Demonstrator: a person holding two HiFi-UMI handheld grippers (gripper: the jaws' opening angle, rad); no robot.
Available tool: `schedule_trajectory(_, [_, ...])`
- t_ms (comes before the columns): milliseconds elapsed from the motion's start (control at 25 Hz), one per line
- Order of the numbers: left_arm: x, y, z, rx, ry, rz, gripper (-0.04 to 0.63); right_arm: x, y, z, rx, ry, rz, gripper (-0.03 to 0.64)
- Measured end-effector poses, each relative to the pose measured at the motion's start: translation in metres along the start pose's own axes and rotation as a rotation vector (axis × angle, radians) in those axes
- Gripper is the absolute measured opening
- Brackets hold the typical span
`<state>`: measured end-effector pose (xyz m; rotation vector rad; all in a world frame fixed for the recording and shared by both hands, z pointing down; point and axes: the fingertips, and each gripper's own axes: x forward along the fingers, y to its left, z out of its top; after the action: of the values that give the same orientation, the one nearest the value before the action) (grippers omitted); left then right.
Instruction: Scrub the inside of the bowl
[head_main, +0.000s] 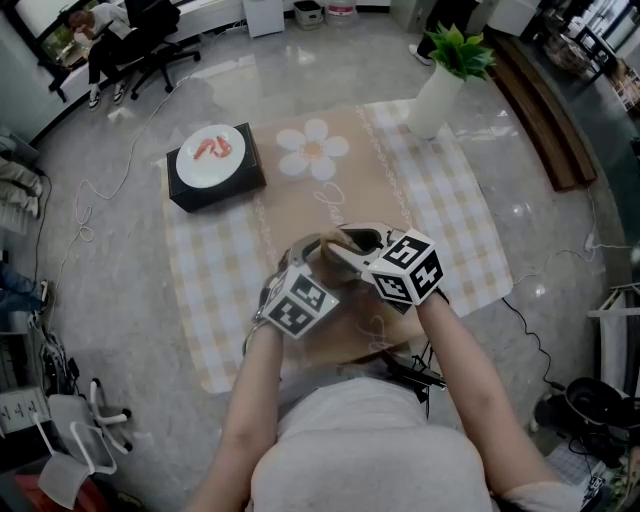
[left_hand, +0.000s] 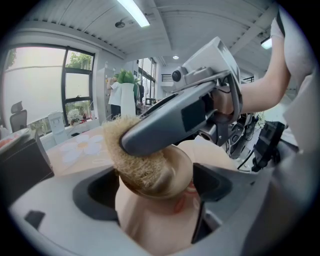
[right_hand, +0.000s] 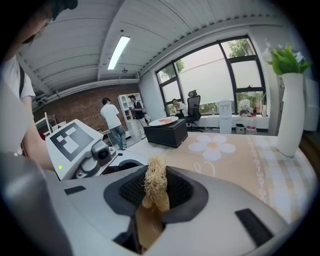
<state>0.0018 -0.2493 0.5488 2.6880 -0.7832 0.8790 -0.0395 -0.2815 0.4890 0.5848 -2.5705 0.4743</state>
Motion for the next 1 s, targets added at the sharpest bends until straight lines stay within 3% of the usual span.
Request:
schedule_trajectory(200, [0.000, 0.000, 0.000, 0.002, -0.004, 0.000, 0.433, -0.001, -0.004, -0.002, -0.042, 0.000, -0.057, 0.095])
schedule_trajectory(600, [0.000, 0.000, 0.000, 0.002, -0.004, 0.001, 0.433, -0.002, -0.026, -0.006, -0.025, -0.024, -0.196, 0.094])
schedule_trajectory(1000, [0.000, 0.000, -0.001, 0.003, -0.005, 0.001, 0.433, -0.015, -0.046, -0.014, 0.011, -0.013, -0.270, 0.094])
